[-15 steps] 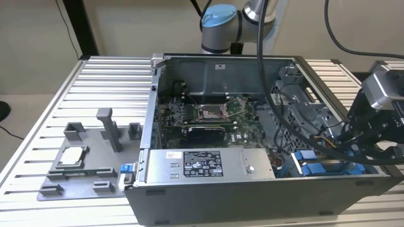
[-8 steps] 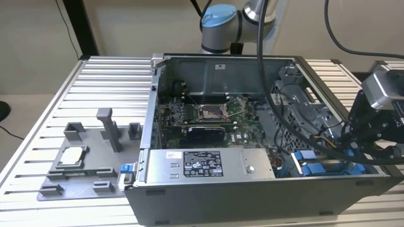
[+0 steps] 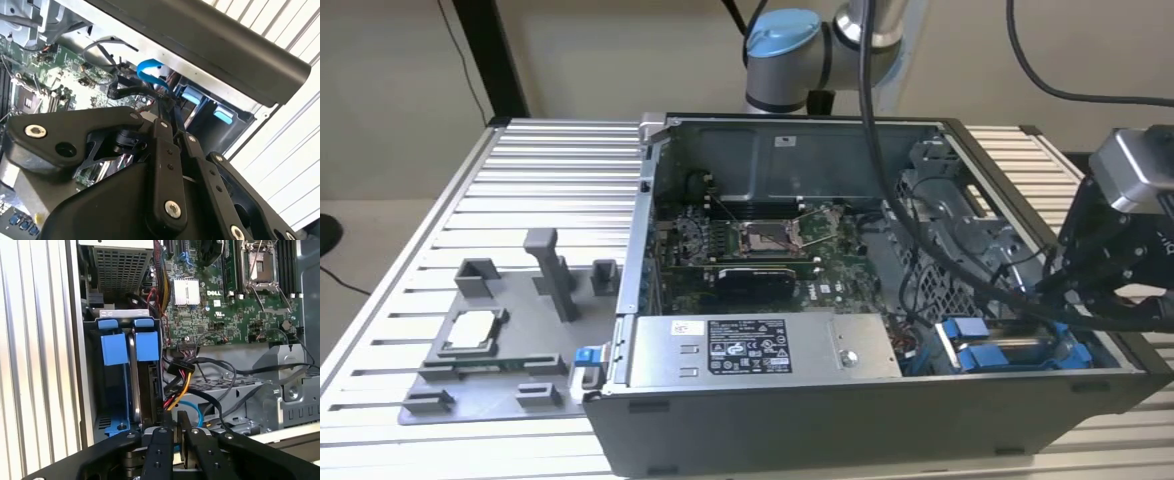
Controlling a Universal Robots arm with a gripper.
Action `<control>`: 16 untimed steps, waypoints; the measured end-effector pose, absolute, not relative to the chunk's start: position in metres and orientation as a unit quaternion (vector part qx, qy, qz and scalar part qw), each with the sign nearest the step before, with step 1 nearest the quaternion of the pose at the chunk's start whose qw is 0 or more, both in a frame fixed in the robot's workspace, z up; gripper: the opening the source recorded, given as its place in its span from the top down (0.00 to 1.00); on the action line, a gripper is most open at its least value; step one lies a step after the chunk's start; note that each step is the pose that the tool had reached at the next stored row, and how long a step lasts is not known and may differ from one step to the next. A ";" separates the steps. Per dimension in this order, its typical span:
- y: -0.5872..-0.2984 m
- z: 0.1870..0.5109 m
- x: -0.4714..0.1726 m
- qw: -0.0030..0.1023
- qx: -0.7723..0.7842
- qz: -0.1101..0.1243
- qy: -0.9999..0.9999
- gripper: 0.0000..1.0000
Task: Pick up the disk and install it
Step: 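Insert the first disk wire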
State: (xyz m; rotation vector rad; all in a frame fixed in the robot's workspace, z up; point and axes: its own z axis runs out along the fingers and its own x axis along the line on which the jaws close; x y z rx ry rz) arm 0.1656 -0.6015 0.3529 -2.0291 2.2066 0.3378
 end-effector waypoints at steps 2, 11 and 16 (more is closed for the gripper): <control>-0.601 0.353 0.161 0.058 -0.672 0.107 0.731 1.00; -0.599 0.353 0.142 0.041 -0.673 0.089 0.733 1.00; -0.597 0.354 0.133 0.034 -0.673 0.080 0.734 1.00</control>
